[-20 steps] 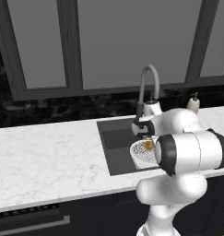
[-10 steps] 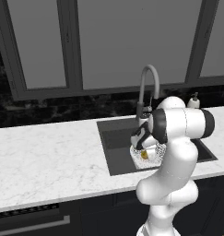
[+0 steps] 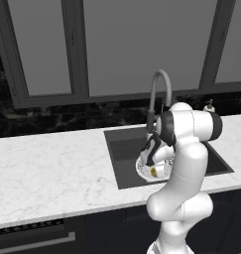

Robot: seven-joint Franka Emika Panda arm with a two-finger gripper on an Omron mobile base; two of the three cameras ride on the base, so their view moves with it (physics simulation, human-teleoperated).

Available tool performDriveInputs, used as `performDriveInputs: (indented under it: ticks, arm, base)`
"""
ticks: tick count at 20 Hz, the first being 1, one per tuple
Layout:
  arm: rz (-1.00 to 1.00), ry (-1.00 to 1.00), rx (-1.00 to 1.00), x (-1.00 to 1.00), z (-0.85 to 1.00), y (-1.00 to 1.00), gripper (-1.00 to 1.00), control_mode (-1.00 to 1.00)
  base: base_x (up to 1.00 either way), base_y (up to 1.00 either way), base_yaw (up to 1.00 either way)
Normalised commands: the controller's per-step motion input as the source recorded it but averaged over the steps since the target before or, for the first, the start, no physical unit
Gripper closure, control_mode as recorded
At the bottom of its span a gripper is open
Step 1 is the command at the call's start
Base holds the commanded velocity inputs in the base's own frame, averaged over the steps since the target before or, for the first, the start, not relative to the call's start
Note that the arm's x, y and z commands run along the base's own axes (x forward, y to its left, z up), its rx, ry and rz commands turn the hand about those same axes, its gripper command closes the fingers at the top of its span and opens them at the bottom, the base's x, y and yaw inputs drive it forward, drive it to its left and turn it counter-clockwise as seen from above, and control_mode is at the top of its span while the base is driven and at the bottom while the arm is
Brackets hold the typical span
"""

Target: Put the colander in the sink, put the kiwi in the colander, and turn on the sink faucet and pour water over the colander.

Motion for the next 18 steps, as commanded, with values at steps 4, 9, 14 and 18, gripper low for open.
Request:
performDriveInputs:
  ticks: [4, 9, 14, 18]
  arm:
    - [-0.05, -0.05, 0.00, 0.00, 0.00, 0.00, -1.00, -1.00]
    - [-0.03, -0.15, 0.00, 0.00, 0.02, 0.00, -1.00, -1.00]
    - [0.03, -0.31, 0.00, -0.03, 0.65, 0.14, -1.00, -1.00]
    - [0.21, -0.16, 0.01, 0.08, 0.98, 0.22, -1.00, -1.00]
  base:
    - [0.00, 0.00, 0.00]
    - [0.00, 0.00, 0.00]
    - [0.00, 0.00, 0.00]
    - [0.00, 0.00, 0.00]
